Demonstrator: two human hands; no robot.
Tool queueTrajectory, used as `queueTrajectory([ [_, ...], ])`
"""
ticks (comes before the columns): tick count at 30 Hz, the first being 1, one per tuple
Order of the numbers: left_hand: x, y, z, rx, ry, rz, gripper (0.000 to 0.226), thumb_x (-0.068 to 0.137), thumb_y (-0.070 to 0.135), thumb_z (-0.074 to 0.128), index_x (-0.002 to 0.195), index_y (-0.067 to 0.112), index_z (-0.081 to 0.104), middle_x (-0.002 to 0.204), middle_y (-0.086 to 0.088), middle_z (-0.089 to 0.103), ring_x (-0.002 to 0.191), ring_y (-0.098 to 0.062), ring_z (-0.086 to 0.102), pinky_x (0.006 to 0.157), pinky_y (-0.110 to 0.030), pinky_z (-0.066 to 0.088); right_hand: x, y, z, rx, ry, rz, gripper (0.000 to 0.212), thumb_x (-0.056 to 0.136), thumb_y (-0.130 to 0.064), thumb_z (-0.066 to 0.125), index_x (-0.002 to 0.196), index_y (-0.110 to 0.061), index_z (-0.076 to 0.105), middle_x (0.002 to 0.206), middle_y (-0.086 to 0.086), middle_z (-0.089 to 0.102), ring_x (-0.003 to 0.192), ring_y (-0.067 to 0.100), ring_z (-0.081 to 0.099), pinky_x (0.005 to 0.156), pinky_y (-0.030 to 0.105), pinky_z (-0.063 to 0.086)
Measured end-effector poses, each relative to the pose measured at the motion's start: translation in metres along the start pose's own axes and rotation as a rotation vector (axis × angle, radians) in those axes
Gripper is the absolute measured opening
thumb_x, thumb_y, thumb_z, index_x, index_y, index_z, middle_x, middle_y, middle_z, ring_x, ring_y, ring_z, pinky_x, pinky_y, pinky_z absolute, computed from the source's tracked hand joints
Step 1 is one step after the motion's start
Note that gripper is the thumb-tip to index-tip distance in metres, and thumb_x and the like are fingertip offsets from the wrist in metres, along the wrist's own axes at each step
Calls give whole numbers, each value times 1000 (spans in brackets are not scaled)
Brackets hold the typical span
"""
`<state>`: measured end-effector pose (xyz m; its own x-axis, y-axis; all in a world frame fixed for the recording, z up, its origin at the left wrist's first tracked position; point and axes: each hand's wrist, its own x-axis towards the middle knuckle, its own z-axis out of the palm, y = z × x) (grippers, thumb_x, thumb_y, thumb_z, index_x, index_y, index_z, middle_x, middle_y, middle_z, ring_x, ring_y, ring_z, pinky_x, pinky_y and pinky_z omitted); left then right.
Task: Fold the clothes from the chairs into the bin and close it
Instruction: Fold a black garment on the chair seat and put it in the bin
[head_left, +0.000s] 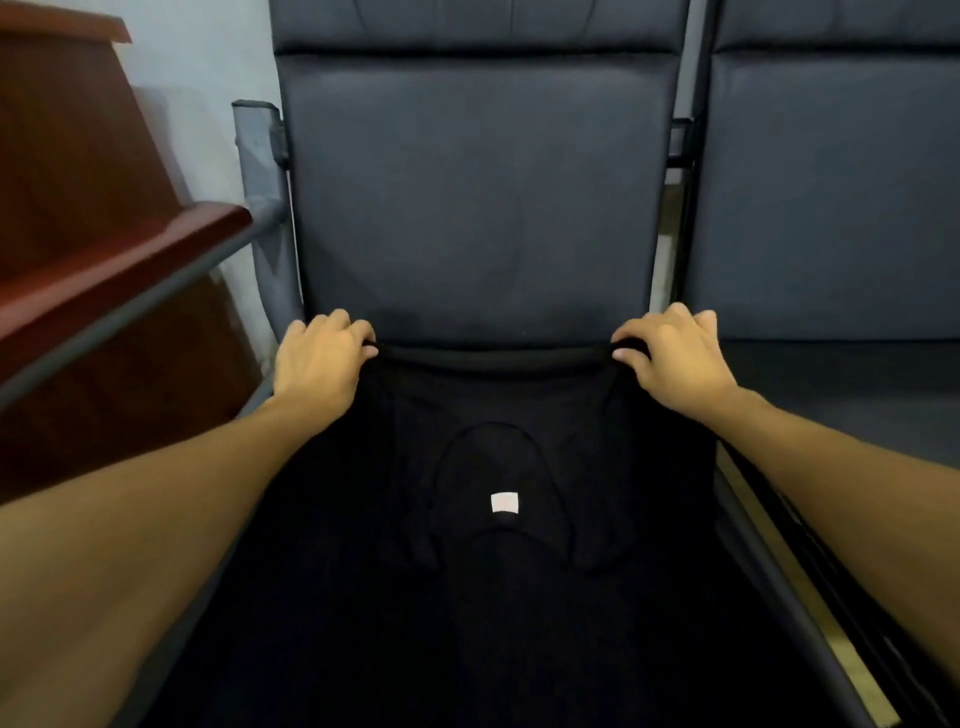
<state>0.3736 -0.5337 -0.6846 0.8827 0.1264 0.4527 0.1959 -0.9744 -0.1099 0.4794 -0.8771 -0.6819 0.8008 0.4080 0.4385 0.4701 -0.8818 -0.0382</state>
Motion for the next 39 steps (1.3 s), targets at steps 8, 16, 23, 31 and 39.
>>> queueTrajectory([
  [8,-51,30,13,-364,-134,-10,40,100,23,45,139,14,45,147,-2,41,136,-21,37,111,-36,23,-45,-9,7,-39,-218,4,51,96,-41,52,144,-31,38,144,-7,41,133,20,29,105,41,18],
  [16,-154,76,-79,-427,-700,192,57,101,40,42,151,22,23,158,5,12,145,-18,14,118,-39,18,-139,-37,-53,-42,-674,-264,57,99,-50,39,151,-28,28,157,-5,27,145,14,22,118,37,20],
  [23,-217,74,-105,-232,-1068,332,62,103,45,28,152,38,-9,161,13,-12,148,-13,-10,120,-42,-5,-172,-18,-100,-266,-666,54,39,97,-27,41,134,-19,52,146,1,43,138,19,35,119,48,9],
  [31,-224,56,-126,-335,-1112,163,81,89,1,35,154,37,1,162,8,-4,149,-16,-4,122,-41,1,-213,-34,-109,-109,-537,106,40,99,-27,42,136,-16,53,150,4,39,137,22,37,117,40,19],
  [39,-235,75,-129,-341,-792,320,52,94,29,54,142,28,33,137,6,25,128,-16,27,110,-32,25,-242,-90,-113,71,-615,-252,48,97,-37,53,141,-20,44,144,1,33,133,19,31,108,33,35],
])
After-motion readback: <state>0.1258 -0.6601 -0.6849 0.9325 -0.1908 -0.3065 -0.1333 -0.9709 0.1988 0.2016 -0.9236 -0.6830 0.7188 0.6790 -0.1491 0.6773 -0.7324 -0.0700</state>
